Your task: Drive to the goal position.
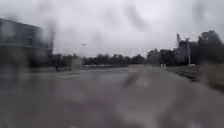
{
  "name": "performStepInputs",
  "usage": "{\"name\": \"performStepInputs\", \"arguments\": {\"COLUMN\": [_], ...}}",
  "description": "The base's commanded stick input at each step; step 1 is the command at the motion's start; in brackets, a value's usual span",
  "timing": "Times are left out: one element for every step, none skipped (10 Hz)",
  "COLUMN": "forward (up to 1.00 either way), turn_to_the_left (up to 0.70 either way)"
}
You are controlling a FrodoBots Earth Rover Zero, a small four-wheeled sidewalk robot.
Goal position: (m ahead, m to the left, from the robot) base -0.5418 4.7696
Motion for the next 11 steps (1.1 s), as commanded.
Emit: {"name": "performStepInputs", "arguments": {"forward": [1.0,1.0,1.0,1.0,1.0,1.0,1.0,0.0,0.0,0.0,0.0], "turn_to_the_left": [0.0,0.0,0.27,0.27,0.27,0.27,0.27,0.45,0.45,0.45,0.45]}}
